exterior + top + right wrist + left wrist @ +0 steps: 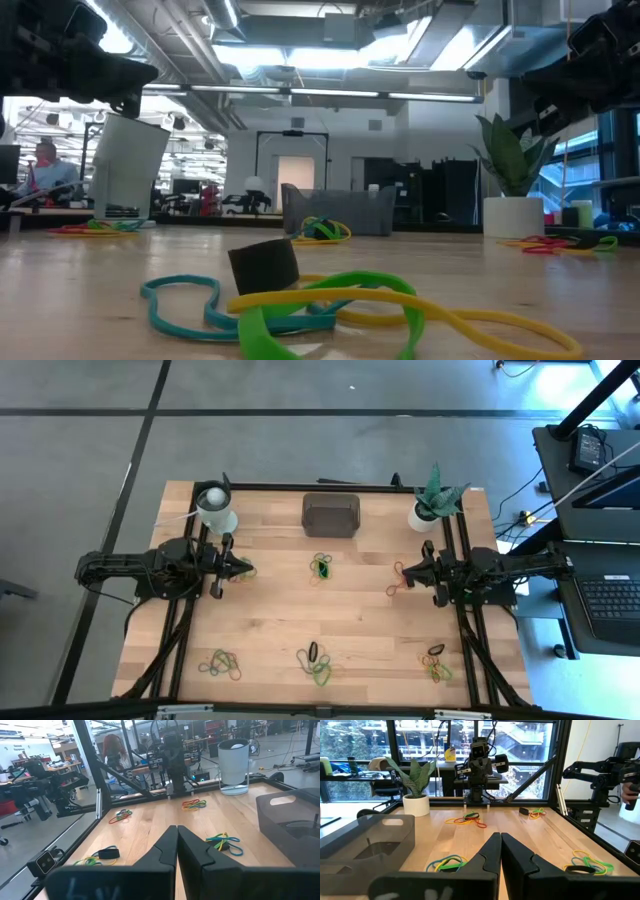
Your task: Pick and place rubber bands into bin
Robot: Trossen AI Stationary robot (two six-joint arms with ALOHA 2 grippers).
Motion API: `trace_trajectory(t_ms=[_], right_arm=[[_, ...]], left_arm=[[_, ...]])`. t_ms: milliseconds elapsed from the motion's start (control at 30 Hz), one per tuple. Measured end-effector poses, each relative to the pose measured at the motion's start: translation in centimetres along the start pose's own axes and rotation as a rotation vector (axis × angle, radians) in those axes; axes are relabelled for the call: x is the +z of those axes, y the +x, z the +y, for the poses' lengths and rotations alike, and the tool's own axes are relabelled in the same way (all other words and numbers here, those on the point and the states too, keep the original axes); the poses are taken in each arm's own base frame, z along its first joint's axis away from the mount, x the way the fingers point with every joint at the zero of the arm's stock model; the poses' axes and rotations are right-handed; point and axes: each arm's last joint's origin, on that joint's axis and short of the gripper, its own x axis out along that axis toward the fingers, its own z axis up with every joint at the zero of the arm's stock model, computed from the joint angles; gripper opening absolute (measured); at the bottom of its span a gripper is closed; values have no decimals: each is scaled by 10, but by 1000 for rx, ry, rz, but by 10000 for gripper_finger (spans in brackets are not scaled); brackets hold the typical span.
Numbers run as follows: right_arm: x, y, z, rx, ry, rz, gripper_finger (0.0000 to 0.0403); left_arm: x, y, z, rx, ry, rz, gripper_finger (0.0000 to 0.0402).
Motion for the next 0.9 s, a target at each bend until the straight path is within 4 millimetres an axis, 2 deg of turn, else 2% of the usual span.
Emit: trace_trajectory(t_ms=[167, 233, 333, 433, 600, 733, 800, 900], right_arm=[[1, 0, 0, -12, 4, -10, 10], [7, 0, 0, -38, 13, -82, 4], [30, -4, 2, -55, 35, -255, 3], [61, -12, 6, -125, 3, -288, 2], [121, -21, 14, -248, -27, -180, 1], [166, -18, 22, -346, -1, -33, 1], [182, -12, 25, -405, 6, 61, 1], [196, 2, 28, -493, 10, 238, 0]], left_arm=[[0, 0, 0, 0, 0, 0, 6], [0, 0, 0, 0, 0, 0, 6], [0, 0, 0, 0, 0, 0, 6], [0, 0, 0, 0, 0, 0, 6], [0, 0, 0, 0, 0, 0, 6], [0, 0, 0, 0, 0, 0, 6], [0, 0, 0, 0, 0, 0, 6], [0, 0, 0, 0, 0, 0, 6]])
